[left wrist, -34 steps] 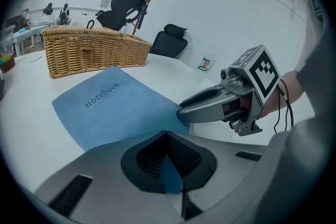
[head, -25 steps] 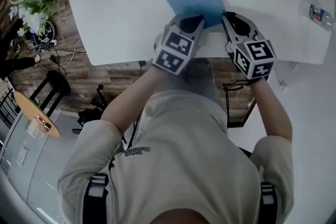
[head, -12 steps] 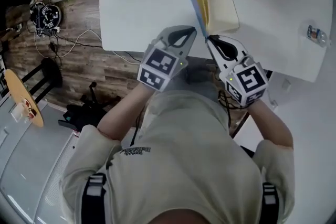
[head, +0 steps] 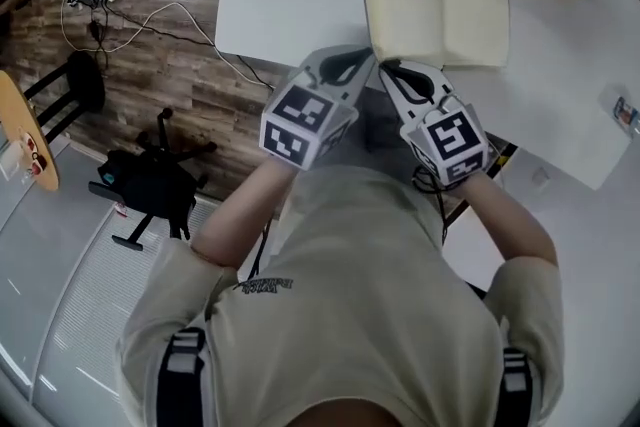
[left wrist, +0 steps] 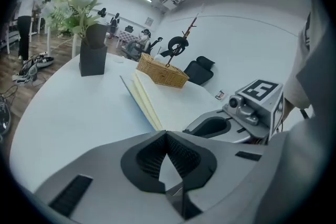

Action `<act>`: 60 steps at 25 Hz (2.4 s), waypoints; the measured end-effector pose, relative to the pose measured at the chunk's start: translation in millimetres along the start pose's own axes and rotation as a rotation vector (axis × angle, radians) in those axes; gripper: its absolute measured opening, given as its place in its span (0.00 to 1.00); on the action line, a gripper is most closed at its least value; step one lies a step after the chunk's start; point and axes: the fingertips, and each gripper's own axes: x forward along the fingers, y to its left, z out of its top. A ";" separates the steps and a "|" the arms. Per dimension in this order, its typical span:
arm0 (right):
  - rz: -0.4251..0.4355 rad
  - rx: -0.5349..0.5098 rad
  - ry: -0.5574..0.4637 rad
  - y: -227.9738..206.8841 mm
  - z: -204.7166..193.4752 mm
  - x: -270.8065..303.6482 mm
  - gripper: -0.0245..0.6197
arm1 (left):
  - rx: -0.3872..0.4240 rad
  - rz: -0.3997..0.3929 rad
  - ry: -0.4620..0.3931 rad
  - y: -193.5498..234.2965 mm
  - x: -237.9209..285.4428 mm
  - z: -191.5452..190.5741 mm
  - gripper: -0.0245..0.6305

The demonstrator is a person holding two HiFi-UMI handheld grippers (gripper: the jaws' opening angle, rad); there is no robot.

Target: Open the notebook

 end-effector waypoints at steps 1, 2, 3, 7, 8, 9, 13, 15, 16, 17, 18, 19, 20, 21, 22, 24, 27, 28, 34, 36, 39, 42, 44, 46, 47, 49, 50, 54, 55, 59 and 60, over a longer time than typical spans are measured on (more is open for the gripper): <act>0.004 -0.001 0.013 -0.4 -4.4 10.7 0.06 | 0.000 -0.001 0.007 5.7 -0.4 -4.4 0.04; 0.005 -0.001 0.026 -1.6 -8.9 20.4 0.06 | 0.002 0.004 0.020 11.4 1.4 -9.9 0.04; 0.003 -0.001 0.043 -2.8 -13.5 28.8 0.06 | 0.001 0.008 0.038 16.4 4.7 -16.2 0.04; 0.000 0.014 0.097 -7.6 -27.5 49.7 0.06 | -0.018 -0.008 0.081 23.3 19.1 -30.7 0.04; 0.003 0.020 0.100 -8.2 -28.3 52.2 0.06 | -0.012 -0.008 0.086 24.1 22.5 -31.3 0.04; 0.006 0.024 0.102 -8.2 -28.8 53.6 0.06 | -0.006 -0.007 0.091 24.8 25.9 -31.6 0.04; 0.024 0.041 0.120 -8.2 -31.3 56.6 0.07 | -0.002 -0.013 0.130 29.7 40.9 -31.4 0.04; 0.044 0.053 0.132 -6.7 -32.3 57.6 0.10 | 0.003 -0.004 0.163 34.2 48.8 -32.0 0.04; 0.053 0.057 0.137 -5.2 -32.6 57.3 0.10 | 0.007 0.001 0.185 36.4 52.2 -32.6 0.04; 0.062 0.063 0.141 -3.3 -32.5 56.2 0.12 | 0.010 -0.001 0.208 37.5 54.4 -32.8 0.04; 0.070 0.073 0.145 -1.4 -32.1 54.1 0.13 | 0.009 -0.009 0.227 37.5 55.2 -32.5 0.04; 0.079 0.088 0.148 0.5 -31.1 50.3 0.14 | 0.008 -0.016 0.239 37.1 54.8 -32.1 0.04; 0.087 0.104 0.148 2.0 -29.6 44.3 0.16 | 0.008 -0.019 0.245 37.1 53.7 -32.0 0.04; 0.090 0.118 0.144 1.9 -27.2 35.6 0.16 | 0.010 -0.017 0.248 37.5 52.2 -32.3 0.04; 0.081 0.129 0.134 -1.6 -24.3 23.9 0.16 | 0.013 -0.010 0.249 38.5 50.8 -32.8 0.04; 0.009 0.143 0.104 -25.2 -19.7 -7.2 0.16 | 0.019 0.011 0.254 40.5 49.3 -34.2 0.04; -0.218 0.157 0.074 -96.1 -24.5 -62.8 0.16 | 0.015 0.025 0.254 41.7 48.8 -36.5 0.04; -0.298 0.162 0.074 -121.3 -29.4 -80.1 0.16 | 0.008 0.023 0.252 41.5 48.6 -36.1 0.04; -0.494 0.227 0.126 -195.1 -67.2 -123.0 0.29 | 0.007 0.017 0.253 39.1 49.1 -33.4 0.04; -0.491 0.247 0.145 -197.7 -75.0 -117.4 0.34 | 0.011 0.023 0.252 39.5 49.2 -32.6 0.04; -0.493 0.251 0.155 -197.4 -78.3 -115.0 0.32 | 0.009 0.028 0.245 38.4 50.4 -32.1 0.04; -0.511 0.259 0.154 -199.6 -78.5 -121.0 0.24 | 0.014 0.027 0.241 36.4 51.0 -32.3 0.04; -0.523 0.279 0.139 -200.6 -77.4 -125.3 0.15 | 0.011 0.028 0.239 36.9 50.2 -33.2 0.04; -0.511 0.321 0.101 -200.4 -72.2 -128.0 0.09 | 0.004 0.029 0.235 39.4 50.8 -34.0 0.04; -0.492 0.349 0.071 -199.6 -67.2 -127.9 0.07 | 0.002 0.031 0.233 41.8 52.7 -34.4 0.04; -0.432 0.392 -0.005 -192.9 -50.8 -124.9 0.05 | -0.002 0.032 0.235 46.4 58.0 -34.9 0.04; -0.396 0.393 -0.043 -185.1 -39.6 -123.1 0.05 | -0.003 0.032 0.235 47.0 59.7 -34.6 0.04; -0.240 0.315 -0.129 -129.8 6.2 -110.9 0.05 | -0.007 0.029 0.219 40.2 59.5 -32.4 0.04; -0.199 0.290 -0.133 -113.0 15.1 -104.5 0.05 | -0.008 0.025 0.216 38.1 57.9 -32.1 0.04; -0.008 0.215 -0.106 -48.3 31.4 -62.7 0.04 | -0.017 0.017 0.203 35.2 52.7 -31.3 0.04; 0.039 0.204 -0.088 -33.9 30.8 -50.7 0.04 | -0.021 0.015 0.199 35.2 52.7 -31.0 0.04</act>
